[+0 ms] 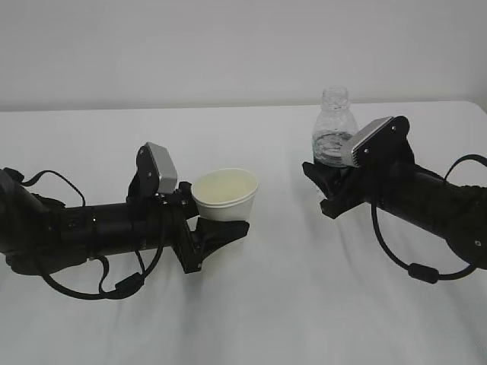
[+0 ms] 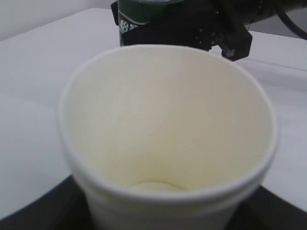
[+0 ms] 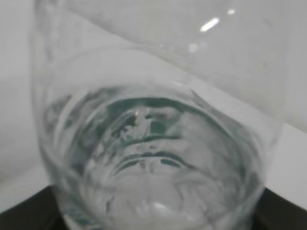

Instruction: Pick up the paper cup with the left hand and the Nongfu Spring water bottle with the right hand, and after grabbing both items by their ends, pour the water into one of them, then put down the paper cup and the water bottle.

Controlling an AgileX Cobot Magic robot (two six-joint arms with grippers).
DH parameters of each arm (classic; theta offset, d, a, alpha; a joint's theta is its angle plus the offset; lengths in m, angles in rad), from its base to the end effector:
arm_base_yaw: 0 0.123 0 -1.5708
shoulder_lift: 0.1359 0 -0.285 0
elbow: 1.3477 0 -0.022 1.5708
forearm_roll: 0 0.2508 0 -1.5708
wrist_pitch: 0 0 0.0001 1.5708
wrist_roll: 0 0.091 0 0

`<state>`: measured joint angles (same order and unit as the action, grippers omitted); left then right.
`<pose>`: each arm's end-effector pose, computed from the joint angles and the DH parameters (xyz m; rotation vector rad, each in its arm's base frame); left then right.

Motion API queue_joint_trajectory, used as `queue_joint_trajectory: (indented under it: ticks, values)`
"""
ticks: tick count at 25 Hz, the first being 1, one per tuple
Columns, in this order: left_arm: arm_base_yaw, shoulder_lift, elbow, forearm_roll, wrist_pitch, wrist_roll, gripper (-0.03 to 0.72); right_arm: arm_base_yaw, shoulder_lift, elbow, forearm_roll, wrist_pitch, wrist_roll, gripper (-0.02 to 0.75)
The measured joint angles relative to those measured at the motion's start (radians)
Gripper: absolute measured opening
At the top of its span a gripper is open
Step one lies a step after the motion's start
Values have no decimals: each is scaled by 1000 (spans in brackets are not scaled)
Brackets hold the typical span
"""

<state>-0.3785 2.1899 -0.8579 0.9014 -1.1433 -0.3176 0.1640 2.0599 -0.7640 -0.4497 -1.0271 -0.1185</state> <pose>0.3080 -0.1923 0.0806 1.0118 1.5796 -0.8881 0.3481 0.0919 0.1081 -0.7216 1.6354 0.1998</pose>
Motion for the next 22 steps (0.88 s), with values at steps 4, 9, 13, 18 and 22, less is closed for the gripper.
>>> queue_joint_trajectory:
  ticks: [4, 9, 13, 18, 22]
  values:
    - [-9, 0, 0, -4, 0, 4, 453, 0, 0, -24, -18, 29, 0, 473]
    - [-37, 0, 0, -11, 0, 20, 453, 0, 0, -50, -49, 70, 0, 473]
    - [-39, 0, 0, -18, 0, 24, 453, 0, -17, -59, -61, 82, -16, 473]
    - [-39, 0, 0, -22, 0, 24, 450, 0, -56, -61, -69, 103, -69, 473]
    - [-39, -2, 0, -22, 0, 24, 449, 0, -63, -61, -79, 124, -115, 473]
